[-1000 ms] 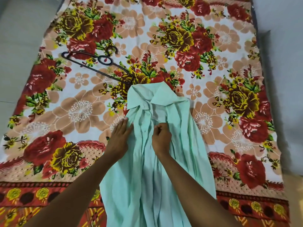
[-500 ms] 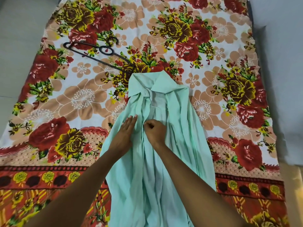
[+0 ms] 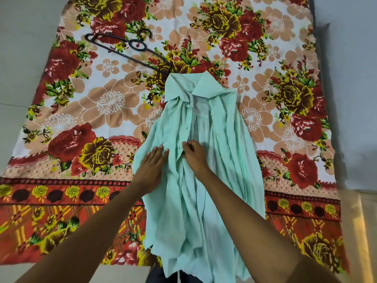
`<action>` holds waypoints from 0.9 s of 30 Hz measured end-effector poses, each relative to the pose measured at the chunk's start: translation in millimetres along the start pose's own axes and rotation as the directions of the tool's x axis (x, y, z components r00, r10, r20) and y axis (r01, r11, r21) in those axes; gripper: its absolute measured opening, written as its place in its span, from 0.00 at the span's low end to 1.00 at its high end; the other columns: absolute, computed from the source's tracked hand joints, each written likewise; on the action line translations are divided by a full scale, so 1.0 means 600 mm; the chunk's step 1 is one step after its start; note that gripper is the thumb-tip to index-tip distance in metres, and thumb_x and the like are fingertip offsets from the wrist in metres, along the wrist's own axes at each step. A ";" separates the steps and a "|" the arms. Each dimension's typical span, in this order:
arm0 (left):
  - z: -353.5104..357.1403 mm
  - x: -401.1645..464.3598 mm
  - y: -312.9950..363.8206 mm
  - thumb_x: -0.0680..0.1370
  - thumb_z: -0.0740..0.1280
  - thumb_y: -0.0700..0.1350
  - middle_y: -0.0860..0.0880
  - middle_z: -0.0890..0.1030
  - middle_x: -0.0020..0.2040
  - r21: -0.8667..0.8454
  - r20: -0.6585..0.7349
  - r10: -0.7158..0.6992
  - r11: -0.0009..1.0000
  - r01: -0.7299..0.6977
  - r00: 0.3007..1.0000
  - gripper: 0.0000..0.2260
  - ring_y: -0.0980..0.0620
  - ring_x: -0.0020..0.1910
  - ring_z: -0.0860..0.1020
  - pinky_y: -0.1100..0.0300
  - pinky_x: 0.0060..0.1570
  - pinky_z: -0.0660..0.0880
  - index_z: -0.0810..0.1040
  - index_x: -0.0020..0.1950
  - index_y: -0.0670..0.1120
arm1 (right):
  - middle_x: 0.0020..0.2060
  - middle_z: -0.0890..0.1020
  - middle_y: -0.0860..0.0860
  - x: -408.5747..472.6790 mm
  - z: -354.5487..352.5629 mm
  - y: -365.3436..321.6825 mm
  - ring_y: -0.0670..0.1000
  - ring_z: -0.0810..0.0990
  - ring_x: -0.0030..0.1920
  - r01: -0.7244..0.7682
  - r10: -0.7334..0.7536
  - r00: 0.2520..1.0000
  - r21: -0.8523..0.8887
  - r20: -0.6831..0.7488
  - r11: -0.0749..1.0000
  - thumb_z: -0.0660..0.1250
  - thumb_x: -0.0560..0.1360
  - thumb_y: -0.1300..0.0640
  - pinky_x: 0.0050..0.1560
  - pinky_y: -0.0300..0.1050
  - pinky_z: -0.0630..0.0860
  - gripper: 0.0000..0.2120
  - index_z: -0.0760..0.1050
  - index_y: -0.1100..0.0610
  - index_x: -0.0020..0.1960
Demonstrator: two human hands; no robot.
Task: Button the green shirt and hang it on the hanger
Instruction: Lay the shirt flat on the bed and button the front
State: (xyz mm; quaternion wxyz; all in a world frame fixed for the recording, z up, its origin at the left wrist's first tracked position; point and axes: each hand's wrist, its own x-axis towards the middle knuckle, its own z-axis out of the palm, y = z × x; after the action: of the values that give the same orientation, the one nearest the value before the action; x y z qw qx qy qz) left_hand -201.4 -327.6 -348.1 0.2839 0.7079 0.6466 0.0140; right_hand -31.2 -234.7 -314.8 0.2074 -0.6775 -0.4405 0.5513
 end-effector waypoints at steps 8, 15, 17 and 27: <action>-0.009 -0.047 0.032 0.84 0.56 0.59 0.48 0.40 0.84 -0.261 -0.013 0.075 0.962 -0.076 0.997 0.38 0.51 0.83 0.39 0.54 0.81 0.41 0.35 0.83 0.50 | 0.32 0.79 0.50 -0.049 -0.002 -0.015 0.47 0.78 0.29 -0.122 0.134 0.921 -0.055 0.366 0.991 0.70 0.81 0.52 0.34 0.42 0.77 0.08 0.78 0.52 0.43; 0.035 -0.088 0.006 0.85 0.60 0.52 0.45 0.42 0.84 -0.154 0.047 -0.042 0.987 0.048 0.998 0.37 0.45 0.84 0.42 0.53 0.82 0.41 0.42 0.84 0.43 | 0.52 0.84 0.59 -0.068 -0.002 0.024 0.59 0.84 0.53 -0.221 0.122 0.930 0.263 0.346 0.939 0.66 0.83 0.57 0.60 0.55 0.79 0.05 0.78 0.57 0.50; 0.035 -0.092 -0.005 0.86 0.58 0.45 0.42 0.45 0.84 -0.159 0.010 -0.027 0.987 0.028 1.000 0.29 0.43 0.84 0.44 0.56 0.80 0.39 0.48 0.84 0.41 | 0.54 0.84 0.56 -0.076 0.002 0.035 0.56 0.85 0.54 -0.309 0.148 0.893 0.342 0.424 0.888 0.64 0.84 0.57 0.61 0.57 0.80 0.03 0.76 0.55 0.54; 0.028 -0.107 0.061 0.76 0.75 0.43 0.36 0.80 0.64 -0.405 -0.317 -0.182 0.913 0.041 0.931 0.10 0.36 0.66 0.77 0.43 0.68 0.73 0.83 0.51 0.37 | 0.56 0.87 0.57 -0.084 0.012 0.059 0.57 0.86 0.57 -0.118 0.073 0.957 0.146 0.282 0.982 0.69 0.82 0.56 0.62 0.52 0.82 0.11 0.83 0.60 0.59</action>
State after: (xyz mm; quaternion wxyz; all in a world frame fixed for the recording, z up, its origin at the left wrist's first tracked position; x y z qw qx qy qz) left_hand -172.0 -393.7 -324.3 0.3012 0.5842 0.7105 0.2513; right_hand -24.9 -296.2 -315.9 0.1715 -0.5959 -0.3854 0.6834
